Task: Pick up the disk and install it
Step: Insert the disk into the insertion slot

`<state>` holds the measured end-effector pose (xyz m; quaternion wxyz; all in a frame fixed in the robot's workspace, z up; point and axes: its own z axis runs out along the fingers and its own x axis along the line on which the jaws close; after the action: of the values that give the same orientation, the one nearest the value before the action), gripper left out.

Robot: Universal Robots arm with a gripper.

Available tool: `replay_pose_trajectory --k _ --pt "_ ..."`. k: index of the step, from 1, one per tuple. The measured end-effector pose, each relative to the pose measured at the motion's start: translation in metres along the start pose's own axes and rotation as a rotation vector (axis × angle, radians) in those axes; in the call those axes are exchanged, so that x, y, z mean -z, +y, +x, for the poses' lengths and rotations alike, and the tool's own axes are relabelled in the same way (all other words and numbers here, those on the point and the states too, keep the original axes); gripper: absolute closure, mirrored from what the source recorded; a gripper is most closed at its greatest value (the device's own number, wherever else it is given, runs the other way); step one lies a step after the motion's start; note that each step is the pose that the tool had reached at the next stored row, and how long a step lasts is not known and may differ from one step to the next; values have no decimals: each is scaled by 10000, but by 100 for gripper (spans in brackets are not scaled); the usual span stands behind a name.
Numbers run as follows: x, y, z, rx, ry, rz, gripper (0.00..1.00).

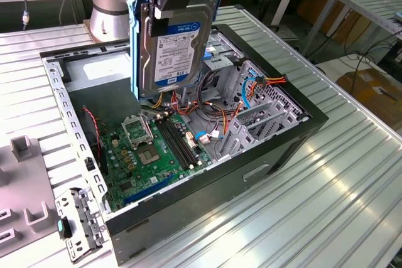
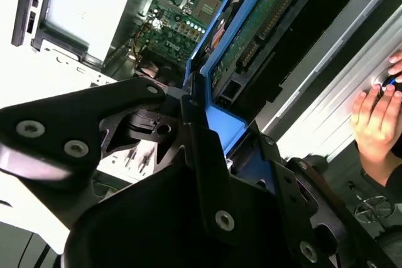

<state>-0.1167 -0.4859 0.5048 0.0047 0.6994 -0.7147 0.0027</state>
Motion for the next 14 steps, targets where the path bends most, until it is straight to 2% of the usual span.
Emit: replay_pose_trajectory --k 14 --pt "0 0 24 1 8 0 63"
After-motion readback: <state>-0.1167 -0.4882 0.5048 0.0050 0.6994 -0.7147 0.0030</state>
